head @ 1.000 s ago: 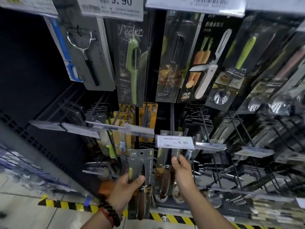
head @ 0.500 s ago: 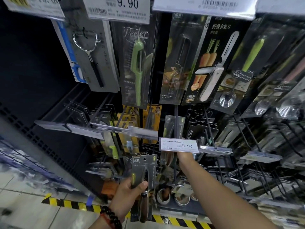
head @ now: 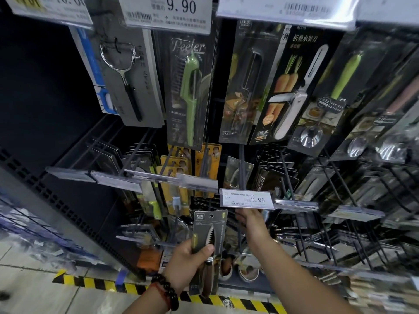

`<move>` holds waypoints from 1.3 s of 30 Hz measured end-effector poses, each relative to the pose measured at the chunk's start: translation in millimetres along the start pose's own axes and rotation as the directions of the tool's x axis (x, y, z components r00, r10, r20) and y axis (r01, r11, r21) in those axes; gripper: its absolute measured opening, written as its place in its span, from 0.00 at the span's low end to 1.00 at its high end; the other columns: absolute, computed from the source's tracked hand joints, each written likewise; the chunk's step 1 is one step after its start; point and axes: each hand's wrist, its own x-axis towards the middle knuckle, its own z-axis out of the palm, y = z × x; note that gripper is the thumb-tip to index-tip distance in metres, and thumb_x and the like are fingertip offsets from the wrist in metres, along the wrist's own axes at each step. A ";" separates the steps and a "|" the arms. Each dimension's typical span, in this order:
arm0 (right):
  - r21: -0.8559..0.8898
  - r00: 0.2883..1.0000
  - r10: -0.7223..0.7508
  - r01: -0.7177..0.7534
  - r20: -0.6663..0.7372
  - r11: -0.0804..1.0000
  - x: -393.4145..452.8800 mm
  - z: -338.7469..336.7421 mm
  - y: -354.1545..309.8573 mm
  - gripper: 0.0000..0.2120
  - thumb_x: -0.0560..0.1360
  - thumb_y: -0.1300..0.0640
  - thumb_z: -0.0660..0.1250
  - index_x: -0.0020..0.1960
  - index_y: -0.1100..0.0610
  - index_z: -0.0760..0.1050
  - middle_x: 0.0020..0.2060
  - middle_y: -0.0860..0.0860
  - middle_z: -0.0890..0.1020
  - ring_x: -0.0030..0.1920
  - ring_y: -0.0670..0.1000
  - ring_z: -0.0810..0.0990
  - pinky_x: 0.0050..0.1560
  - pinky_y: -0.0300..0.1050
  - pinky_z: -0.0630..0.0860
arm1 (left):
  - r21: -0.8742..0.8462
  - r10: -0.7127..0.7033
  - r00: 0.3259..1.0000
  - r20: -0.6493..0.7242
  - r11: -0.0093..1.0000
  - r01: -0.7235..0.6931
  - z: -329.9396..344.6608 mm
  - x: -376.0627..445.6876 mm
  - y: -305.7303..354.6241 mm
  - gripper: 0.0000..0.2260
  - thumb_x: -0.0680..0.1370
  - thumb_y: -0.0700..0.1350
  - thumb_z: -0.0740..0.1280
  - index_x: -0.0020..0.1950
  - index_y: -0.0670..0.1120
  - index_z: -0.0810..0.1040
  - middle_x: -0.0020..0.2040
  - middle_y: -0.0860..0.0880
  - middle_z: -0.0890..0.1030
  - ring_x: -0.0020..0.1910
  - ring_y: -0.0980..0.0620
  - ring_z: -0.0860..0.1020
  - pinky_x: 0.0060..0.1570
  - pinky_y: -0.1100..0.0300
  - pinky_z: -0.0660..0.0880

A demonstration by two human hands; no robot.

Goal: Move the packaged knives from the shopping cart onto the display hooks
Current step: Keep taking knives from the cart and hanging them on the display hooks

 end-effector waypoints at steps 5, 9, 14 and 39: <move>0.106 0.957 -0.105 0.079 0.270 0.991 -47.5 -15.0 11.1 0.16 0.77 0.51 0.61 0.58 0.59 0.77 0.47 0.56 0.84 0.47 0.55 0.82 0.52 0.53 0.76 | 0.047 0.058 0.996 0.063 0.997 -0.061 12.9 12.2 6.1 0.05 0.78 0.46 0.68 0.52 0.52 0.82 0.48 0.57 0.85 0.49 0.62 0.81 0.46 0.71 0.74; 0.076 0.936 -0.229 0.216 0.268 0.973 -67.1 -14.0 6.5 0.05 0.77 0.64 0.65 0.51 0.60 0.78 0.41 0.51 0.86 0.43 0.49 0.84 0.44 0.42 0.78 | 0.026 0.105 0.985 0.140 0.994 -0.110 25.0 16.7 10.9 0.07 0.79 0.44 0.67 0.55 0.52 0.80 0.50 0.59 0.84 0.52 0.62 0.80 0.48 0.71 0.73; -0.009 0.932 -0.309 0.316 0.188 0.949 -77.0 -13.7 -5.7 0.11 0.78 0.68 0.62 0.40 0.59 0.76 0.32 0.48 0.83 0.33 0.44 0.80 0.36 0.37 0.75 | 0.036 0.141 0.985 0.104 0.989 -0.145 31.6 18.3 13.8 0.10 0.77 0.44 0.69 0.58 0.51 0.76 0.54 0.53 0.83 0.56 0.54 0.80 0.53 0.65 0.75; -0.042 0.909 -0.416 0.415 -0.029 0.909 -56.3 3.2 -35.4 0.13 0.77 0.68 0.65 0.46 0.51 0.81 0.43 0.47 0.86 0.49 0.48 0.83 0.57 0.51 0.76 | 0.977 0.899 0.437 -0.016 0.107 -0.185 -12.4 24.6 107.8 0.34 0.66 0.57 0.76 0.69 0.56 0.68 0.73 0.47 0.62 0.74 0.39 0.56 0.70 0.42 0.47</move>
